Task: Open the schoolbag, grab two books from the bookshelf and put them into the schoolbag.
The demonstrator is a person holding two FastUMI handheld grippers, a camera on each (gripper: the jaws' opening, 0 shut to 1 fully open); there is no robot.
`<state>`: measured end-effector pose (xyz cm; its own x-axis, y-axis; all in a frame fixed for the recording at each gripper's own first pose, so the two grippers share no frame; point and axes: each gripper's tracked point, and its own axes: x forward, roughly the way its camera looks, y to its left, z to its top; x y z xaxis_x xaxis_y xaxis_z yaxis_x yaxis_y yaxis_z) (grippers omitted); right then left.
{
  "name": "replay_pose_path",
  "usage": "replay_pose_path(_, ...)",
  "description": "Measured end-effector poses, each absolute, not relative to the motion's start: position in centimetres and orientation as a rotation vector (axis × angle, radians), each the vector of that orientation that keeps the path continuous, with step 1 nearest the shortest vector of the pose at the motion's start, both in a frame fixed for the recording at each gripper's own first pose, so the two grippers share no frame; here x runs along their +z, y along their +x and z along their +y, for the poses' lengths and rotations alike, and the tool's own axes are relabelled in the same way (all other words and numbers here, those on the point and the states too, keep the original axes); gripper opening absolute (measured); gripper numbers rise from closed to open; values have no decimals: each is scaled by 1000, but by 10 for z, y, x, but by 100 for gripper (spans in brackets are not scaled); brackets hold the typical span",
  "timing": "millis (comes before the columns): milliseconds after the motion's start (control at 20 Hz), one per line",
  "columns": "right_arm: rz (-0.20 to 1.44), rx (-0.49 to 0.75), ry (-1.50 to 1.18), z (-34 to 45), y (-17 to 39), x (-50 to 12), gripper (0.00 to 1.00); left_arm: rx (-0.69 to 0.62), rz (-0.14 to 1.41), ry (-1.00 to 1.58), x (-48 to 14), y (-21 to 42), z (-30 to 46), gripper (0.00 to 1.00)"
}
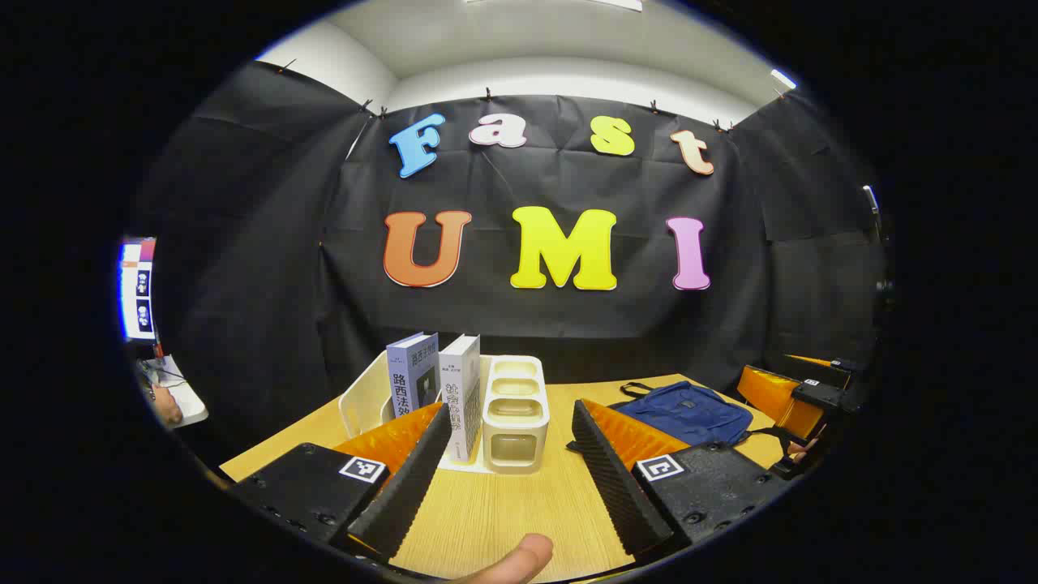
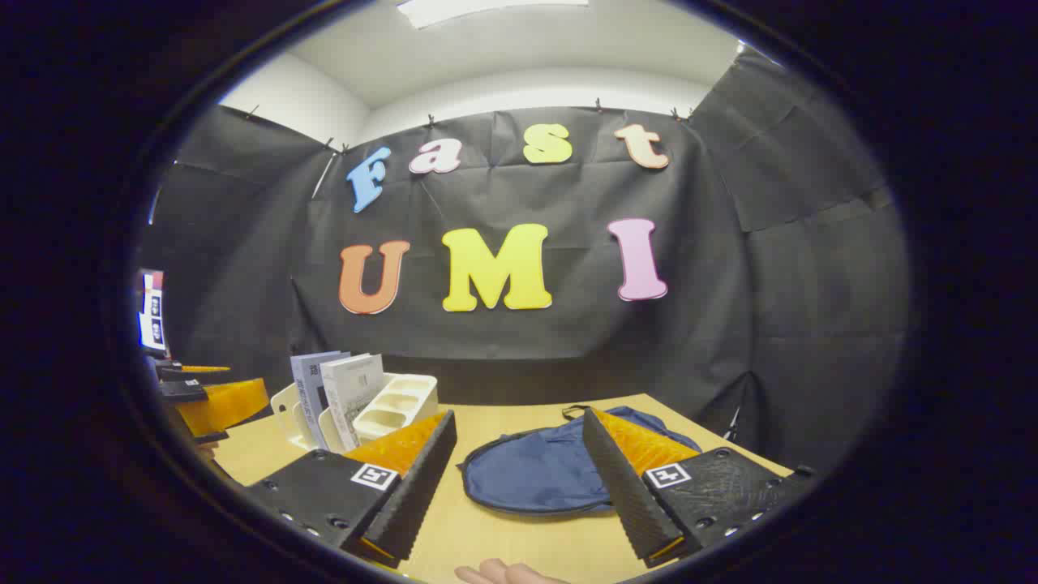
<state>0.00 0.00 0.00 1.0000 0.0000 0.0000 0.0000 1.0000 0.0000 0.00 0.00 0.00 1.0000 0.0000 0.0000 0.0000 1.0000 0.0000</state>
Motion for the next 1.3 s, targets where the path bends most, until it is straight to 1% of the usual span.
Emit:
replay_pose_path(150,5,-10,-15,-3,0,-5,96,-36,13,-9,-4,1,-7,96)
replay_pose_path(200,12,-18,-17,-4,0,-6,95,-43,9,7,-4,1,-7,96)
replay_pose_path(300,17,-32,-21,-6,0,-8,95,-28,2,9,-3,4,2,96)
replay_pose_path(550,11,-32,-64,-3,-2,-8,95,-18,58,-42,-18,12,5,97)
replay_pose_path(650,4,-38,-92,-4,-1,-9,95,-5,51,-30,-17,11,10,96)
replay_pose_path(700,8,-38,-98,-4,-2,-11,93,-4,49,-26,-16,11,10,96)
replay_pose_path(800,16,-34,-100,-3,-1,-14,95,-6,45,-19,-17,12,8,96)
replay_pose_path(1050,30,-32,-130,0,-1,-19,94,-8,48,-3,-17,13,8,96)
replay_pose_path(1300,54,-31,-176,9,12,-33,94,8,52,3,-19,15,14,96)
